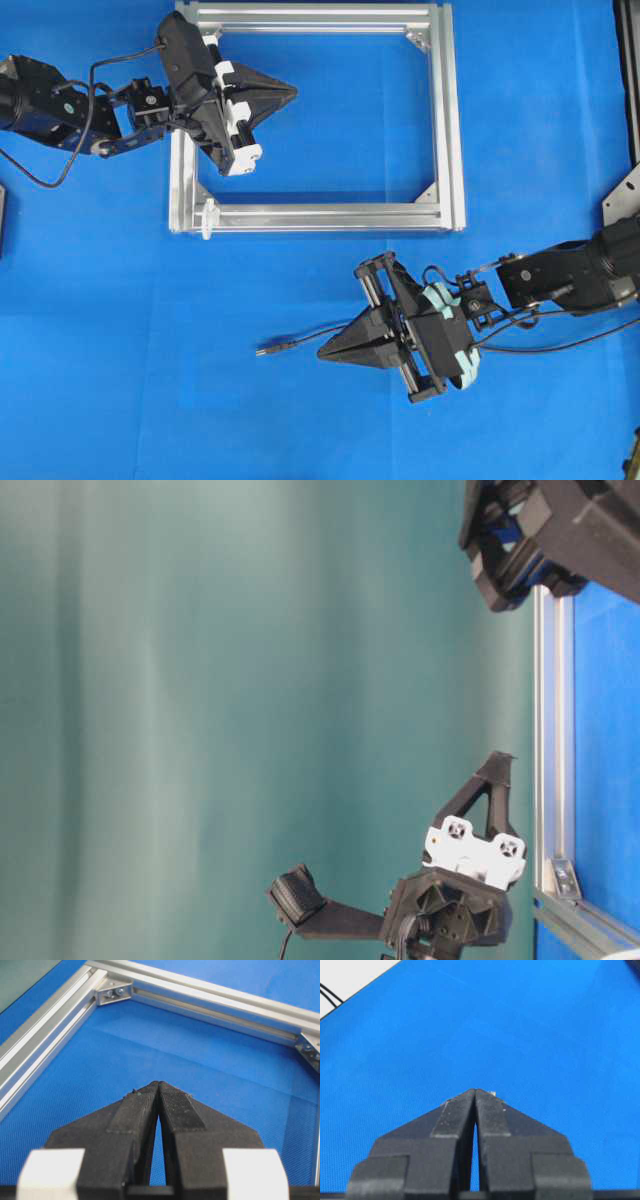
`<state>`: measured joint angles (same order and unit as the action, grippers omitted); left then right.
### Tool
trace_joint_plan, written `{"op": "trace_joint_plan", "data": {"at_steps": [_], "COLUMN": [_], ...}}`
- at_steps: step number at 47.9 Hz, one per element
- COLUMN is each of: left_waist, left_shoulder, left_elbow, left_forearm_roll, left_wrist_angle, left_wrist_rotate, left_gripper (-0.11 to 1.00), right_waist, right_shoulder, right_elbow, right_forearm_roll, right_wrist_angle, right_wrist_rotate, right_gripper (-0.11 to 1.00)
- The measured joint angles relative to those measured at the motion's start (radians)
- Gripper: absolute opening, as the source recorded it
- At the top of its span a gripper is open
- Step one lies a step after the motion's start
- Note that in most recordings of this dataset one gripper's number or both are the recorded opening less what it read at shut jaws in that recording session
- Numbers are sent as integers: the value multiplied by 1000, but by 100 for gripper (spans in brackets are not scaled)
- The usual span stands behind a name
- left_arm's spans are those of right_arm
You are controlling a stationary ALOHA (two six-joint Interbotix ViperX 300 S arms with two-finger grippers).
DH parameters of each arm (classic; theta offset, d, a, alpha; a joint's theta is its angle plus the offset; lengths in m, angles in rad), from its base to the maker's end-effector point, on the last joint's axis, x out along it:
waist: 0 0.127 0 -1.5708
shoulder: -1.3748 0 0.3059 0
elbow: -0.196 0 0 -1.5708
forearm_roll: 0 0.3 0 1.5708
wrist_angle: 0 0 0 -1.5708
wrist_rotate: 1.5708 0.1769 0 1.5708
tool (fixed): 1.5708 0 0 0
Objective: Insert the wire through the string loop located on the left side.
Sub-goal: 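Open the right gripper and lower it over the black USB cable end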
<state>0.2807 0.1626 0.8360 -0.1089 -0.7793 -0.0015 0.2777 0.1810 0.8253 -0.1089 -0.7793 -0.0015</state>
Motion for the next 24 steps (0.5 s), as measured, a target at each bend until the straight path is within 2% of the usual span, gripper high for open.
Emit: {"op": "trace_joint_plan", "data": {"at_steps": [5,24], "left_waist": [-5,-11], "left_shoulder": [-5,-5], "left_elbow": [2,2], "left_forearm_roll": [11,18], "left_wrist_angle": [15,21], "left_wrist_rotate": [-3,-14], "left_gripper": [0,0], "right_waist": [0,-15], "right_shoulder": [-9,-17], "right_elbow": [0,0], "right_forearm_roll": [6,18], "right_wrist_angle": [14,67], "right_wrist_rotate": [8,49], "right_gripper": [-2,-1]}}
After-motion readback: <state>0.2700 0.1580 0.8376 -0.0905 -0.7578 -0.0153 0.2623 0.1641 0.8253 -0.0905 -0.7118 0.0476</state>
